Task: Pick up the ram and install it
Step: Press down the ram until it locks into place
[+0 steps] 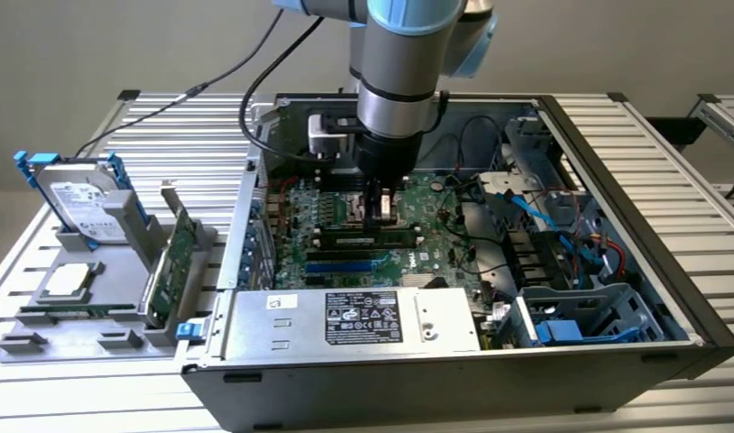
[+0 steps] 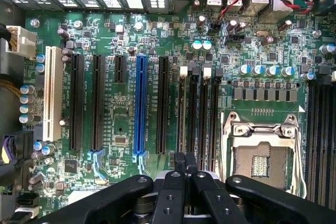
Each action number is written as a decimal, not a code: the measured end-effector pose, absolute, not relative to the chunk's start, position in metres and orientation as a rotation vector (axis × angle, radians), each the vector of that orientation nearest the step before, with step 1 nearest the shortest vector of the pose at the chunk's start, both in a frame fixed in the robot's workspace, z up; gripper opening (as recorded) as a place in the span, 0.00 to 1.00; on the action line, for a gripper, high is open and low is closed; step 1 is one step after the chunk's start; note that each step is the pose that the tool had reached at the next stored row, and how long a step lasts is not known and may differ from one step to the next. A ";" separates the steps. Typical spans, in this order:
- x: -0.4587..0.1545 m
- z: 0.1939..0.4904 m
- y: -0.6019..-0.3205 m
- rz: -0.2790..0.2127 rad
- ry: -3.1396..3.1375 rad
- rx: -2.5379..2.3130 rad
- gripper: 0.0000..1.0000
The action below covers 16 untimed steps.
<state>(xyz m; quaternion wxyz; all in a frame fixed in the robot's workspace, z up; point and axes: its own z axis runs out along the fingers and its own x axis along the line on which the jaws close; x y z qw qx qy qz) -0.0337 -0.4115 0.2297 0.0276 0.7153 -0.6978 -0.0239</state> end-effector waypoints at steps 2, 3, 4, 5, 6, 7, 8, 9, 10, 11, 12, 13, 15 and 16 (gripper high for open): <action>-0.034 0.229 -0.412 -0.073 -2.154 2.208 0.11; -0.034 0.228 -0.412 -0.073 -2.154 2.208 0.11; -0.034 0.227 -0.412 -0.073 -2.154 2.208 0.11; -0.034 0.226 -0.411 -0.074 -2.155 2.209 0.11; -0.034 0.226 -0.411 -0.074 -2.155 2.209 0.11; -0.034 0.226 -0.412 -0.074 -2.154 2.208 0.11; -0.034 0.226 -0.411 -0.074 -2.154 2.208 0.11; -0.034 0.226 -0.411 -0.073 -2.154 2.208 0.11; -0.034 0.227 -0.411 -0.075 -2.155 2.209 0.11; -0.034 0.230 -0.411 -0.076 -2.155 2.209 0.11; -0.034 0.235 -0.411 -0.075 -2.154 2.208 0.11; -0.034 0.240 -0.411 -0.075 -2.154 2.208 0.11; -0.034 0.246 -0.411 -0.075 -2.154 2.208 0.11; -0.034 0.249 -0.411 -0.076 -2.154 2.208 0.11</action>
